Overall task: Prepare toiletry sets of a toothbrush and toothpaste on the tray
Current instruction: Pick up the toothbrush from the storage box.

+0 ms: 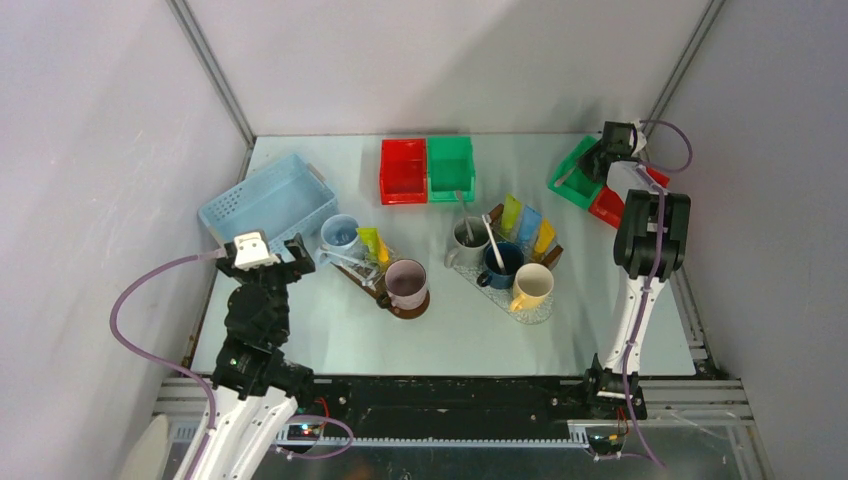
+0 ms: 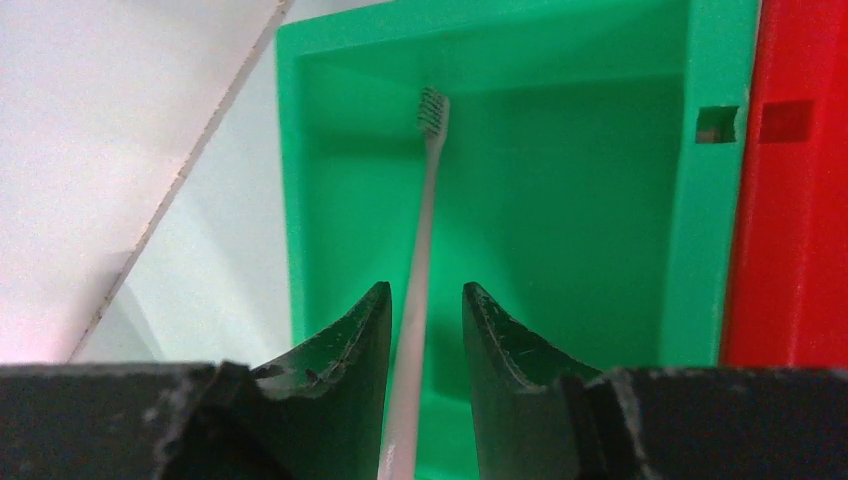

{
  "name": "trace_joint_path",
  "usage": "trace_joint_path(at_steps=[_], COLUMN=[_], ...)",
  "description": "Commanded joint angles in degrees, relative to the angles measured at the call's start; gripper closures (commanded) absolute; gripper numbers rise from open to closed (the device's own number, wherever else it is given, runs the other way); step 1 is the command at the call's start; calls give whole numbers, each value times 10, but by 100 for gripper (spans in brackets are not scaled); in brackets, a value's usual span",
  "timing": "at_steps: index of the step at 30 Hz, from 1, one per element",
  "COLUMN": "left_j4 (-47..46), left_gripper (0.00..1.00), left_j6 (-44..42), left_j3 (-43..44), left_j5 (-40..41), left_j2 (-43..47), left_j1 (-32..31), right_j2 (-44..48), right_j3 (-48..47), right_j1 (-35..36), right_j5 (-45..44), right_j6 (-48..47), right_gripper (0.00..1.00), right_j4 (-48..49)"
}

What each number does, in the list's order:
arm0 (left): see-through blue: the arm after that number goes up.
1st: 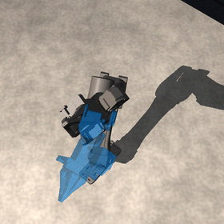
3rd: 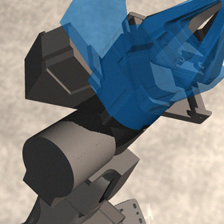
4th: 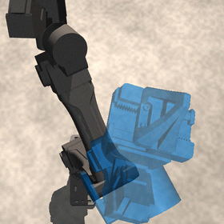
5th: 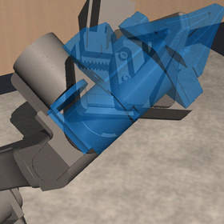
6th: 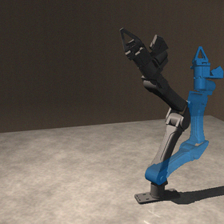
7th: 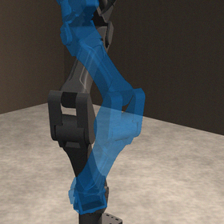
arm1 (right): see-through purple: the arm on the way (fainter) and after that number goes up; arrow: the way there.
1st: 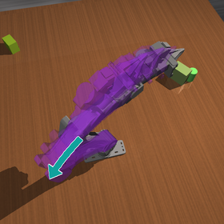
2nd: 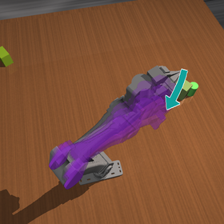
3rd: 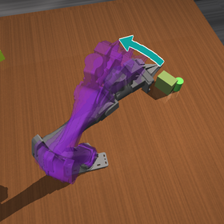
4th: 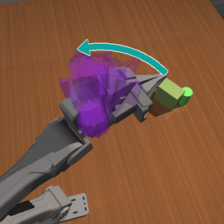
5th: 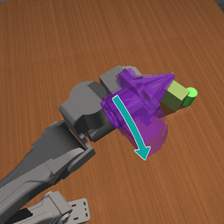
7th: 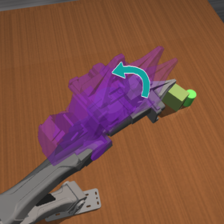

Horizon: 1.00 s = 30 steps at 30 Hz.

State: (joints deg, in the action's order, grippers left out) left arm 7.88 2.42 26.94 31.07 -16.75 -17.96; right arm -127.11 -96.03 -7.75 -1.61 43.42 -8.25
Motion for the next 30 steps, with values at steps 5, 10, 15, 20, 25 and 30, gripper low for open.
trace_joint_path(at_steps=[5,10,15,20,25,30], left_j4=[-19,-18,-17,-15,-13,-12], left_gripper=[3,3,3,3,3,3], left_j6=[-15,-15,-14,-12,-10,-9], left_j3=[0,1,1,1,1,1], left_j5=[-5,-8,-10,-13,-14,-15], left_j2=[-5,-7,0,9,21,34], left_j1=[5,5,6,6,6,6], right_j2=[-41,-71,-78,-64,-45,12], right_j3=[-50,-77,-83,-68,-63,-22], right_j1=[-3,-3,-3,-2,-2,-2], right_j5=[18,62,79,85,90,82], right_j6=[19,14,11,16,6,-19], right_gripper=[63,60,62,76,87,100], right_j4=[-8,-36,-52,-53,-60,-37])
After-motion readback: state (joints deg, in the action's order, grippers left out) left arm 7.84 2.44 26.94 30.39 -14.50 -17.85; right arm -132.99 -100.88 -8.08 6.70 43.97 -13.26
